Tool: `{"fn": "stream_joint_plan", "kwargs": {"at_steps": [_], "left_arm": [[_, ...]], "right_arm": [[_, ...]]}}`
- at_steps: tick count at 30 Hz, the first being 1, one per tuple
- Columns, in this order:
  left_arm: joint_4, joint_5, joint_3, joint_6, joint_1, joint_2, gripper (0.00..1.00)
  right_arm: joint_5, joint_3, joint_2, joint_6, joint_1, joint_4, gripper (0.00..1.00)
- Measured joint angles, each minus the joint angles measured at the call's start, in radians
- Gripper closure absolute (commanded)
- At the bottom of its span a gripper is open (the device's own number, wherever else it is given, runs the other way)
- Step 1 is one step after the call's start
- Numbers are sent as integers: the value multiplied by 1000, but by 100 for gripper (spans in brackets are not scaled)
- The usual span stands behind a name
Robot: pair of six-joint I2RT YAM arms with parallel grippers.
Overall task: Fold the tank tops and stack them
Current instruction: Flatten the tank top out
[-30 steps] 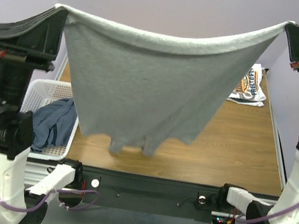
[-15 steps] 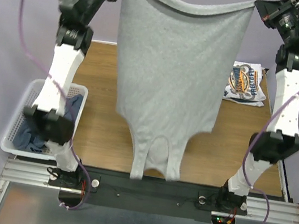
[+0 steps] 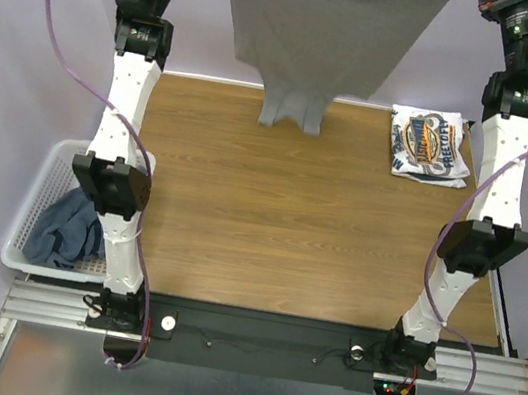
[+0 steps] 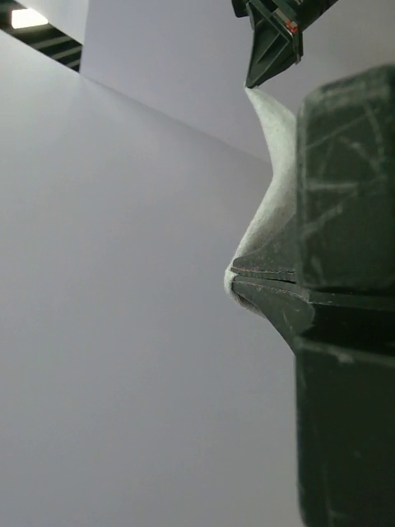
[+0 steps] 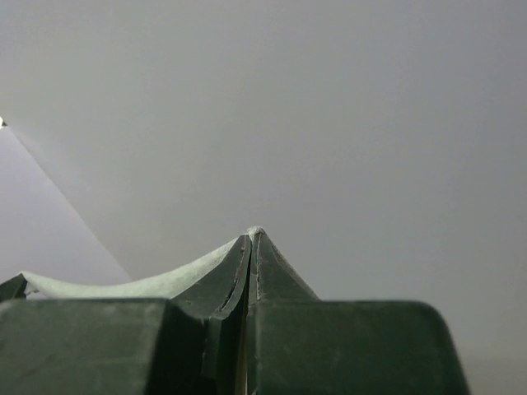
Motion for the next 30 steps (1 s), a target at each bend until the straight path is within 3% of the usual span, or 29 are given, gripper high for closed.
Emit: {"fn": "stream_joint_plan", "kwargs": {"at_steps": [6, 13, 18, 21, 25, 30], "left_arm": [[102, 29, -204, -4, 26, -196, 100], [287, 31, -991, -70, 25, -560, 100], [290, -7, -1548, -150, 13, -712, 100], [221, -45, -1814, -182, -7, -816, 100], [100, -82, -1987, -200, -58, -1004, 100], [-58, -130, -2029, -212, -127, -1118, 100]], "right_arm": [[-1, -277, -225, -2, 0, 114, 100], [-29, -876, -504, -1, 0, 171, 100], [-84, -1361, -617, 10, 1, 122, 99], [-103, -1517, -687, 11, 3, 82, 100], [-118, -1707, -811, 5, 13, -29, 100], [-90, -1859, -976, -51, 27, -172, 100]]}}
